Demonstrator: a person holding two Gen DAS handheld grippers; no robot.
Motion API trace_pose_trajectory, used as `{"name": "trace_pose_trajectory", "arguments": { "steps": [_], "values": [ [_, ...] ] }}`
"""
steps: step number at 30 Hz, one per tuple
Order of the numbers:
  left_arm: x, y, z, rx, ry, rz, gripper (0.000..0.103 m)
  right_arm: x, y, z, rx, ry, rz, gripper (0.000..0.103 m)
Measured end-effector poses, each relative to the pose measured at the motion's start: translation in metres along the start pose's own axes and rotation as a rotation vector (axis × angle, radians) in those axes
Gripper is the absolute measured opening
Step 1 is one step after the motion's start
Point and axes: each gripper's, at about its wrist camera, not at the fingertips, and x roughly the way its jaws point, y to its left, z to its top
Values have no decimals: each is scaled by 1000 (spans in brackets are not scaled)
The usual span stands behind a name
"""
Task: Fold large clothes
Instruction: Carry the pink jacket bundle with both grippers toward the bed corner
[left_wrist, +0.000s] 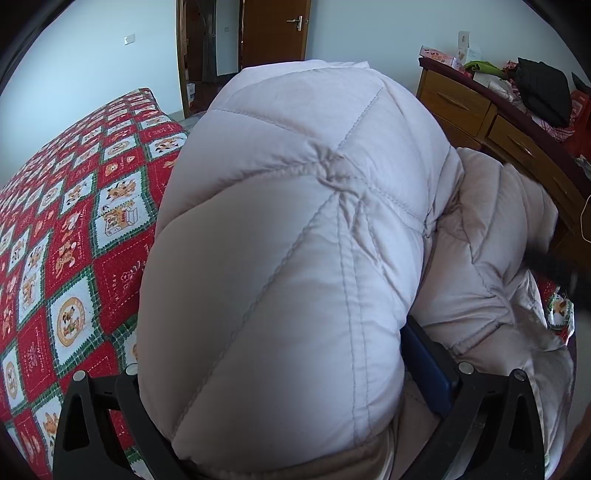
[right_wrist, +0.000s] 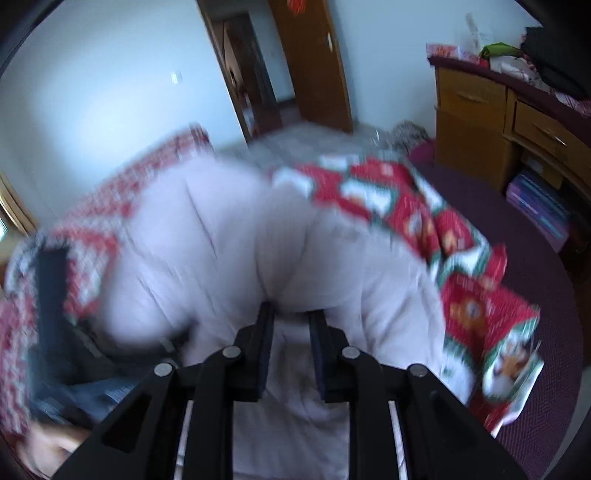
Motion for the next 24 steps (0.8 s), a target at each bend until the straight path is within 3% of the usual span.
{"name": "trace_pose_trajectory", "arguments": {
  "steps": [4, 7, 9, 14, 18, 24],
  "values": [
    [2, 5, 8, -22, 41, -26, 103, 60, -5, 5, 4, 120, -41, 22],
    [6, 14, 29, -60, 137, -68, 102, 79, -6, -4, 0, 113, -50, 20],
    [3, 13, 42, -54, 157, -67, 102, 83, -13, -7, 40, 108, -20, 19],
    [4, 10, 64, -43, 140, -67, 102, 85, -26, -13, 104, 71, 39, 19],
    [6, 5, 59, 1, 65, -19, 103, 88, -21, -10, 73, 53, 4, 19],
    [14, 13, 43, 3, -17, -10, 103, 87, -3, -13, 24, 43, -62, 19]
  ]
}}
